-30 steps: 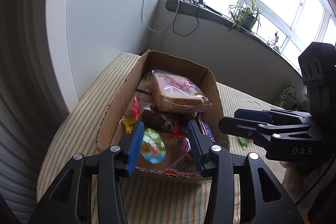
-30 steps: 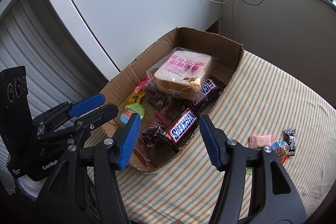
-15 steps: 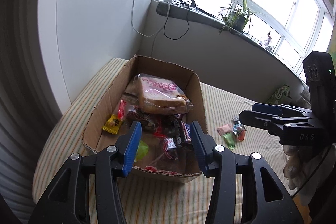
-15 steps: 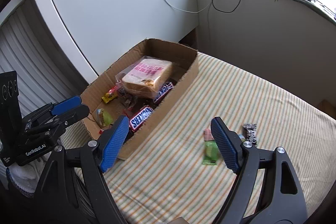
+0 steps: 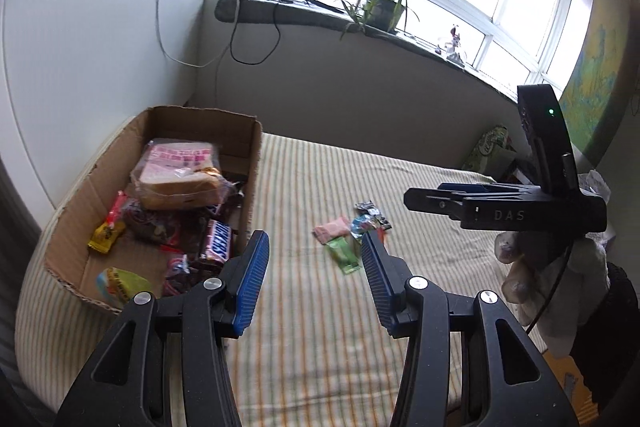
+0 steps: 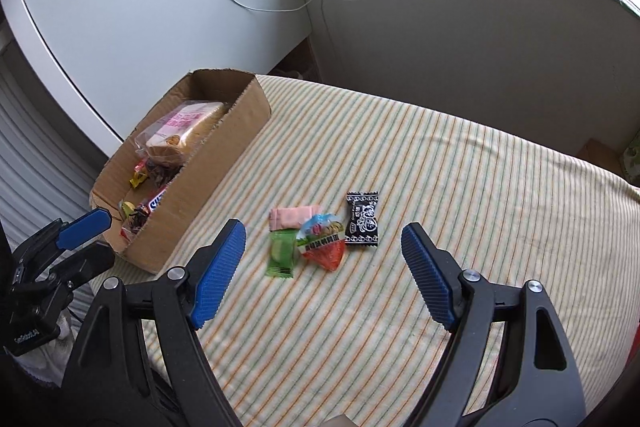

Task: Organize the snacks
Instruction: 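Grasp the green packet with the left tool while the right tool grasps the black candy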

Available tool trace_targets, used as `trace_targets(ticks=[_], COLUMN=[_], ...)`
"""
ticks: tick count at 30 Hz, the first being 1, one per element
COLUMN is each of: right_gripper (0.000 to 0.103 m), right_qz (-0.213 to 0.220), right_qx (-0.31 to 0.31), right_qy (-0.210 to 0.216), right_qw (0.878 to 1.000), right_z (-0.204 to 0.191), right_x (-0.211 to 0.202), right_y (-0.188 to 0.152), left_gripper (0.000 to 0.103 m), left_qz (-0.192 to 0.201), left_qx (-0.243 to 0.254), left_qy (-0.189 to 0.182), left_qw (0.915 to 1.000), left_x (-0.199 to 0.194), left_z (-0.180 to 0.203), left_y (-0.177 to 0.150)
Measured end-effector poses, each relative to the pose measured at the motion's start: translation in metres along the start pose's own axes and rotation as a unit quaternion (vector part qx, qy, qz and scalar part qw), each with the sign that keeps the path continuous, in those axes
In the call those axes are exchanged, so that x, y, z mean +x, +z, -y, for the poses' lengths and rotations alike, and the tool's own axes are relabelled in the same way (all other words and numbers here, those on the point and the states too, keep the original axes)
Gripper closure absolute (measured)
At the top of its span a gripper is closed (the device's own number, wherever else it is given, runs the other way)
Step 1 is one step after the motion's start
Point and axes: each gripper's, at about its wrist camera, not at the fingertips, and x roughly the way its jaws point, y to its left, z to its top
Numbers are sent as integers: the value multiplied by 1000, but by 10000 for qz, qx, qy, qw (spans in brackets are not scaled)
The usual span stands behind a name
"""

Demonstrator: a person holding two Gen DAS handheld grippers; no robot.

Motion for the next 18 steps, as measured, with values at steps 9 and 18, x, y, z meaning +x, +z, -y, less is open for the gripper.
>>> trace_targets(ticks=[9, 18], right_gripper=[33, 54], right_qz=[-306, -707], right_qx=[277, 707], right_qy=[39, 486], right_qw=[9991, 9938], right_z=[34, 54], right_x=[34, 75], right_y=[6, 12], left_gripper=[56, 62], left_qz=[-547, -971], left_qx=[157, 94], left_qy=[-130, 104], left_qw=[9983, 9952], left_x=[49, 101], left_z=[31, 39], left_y=[-18, -22])
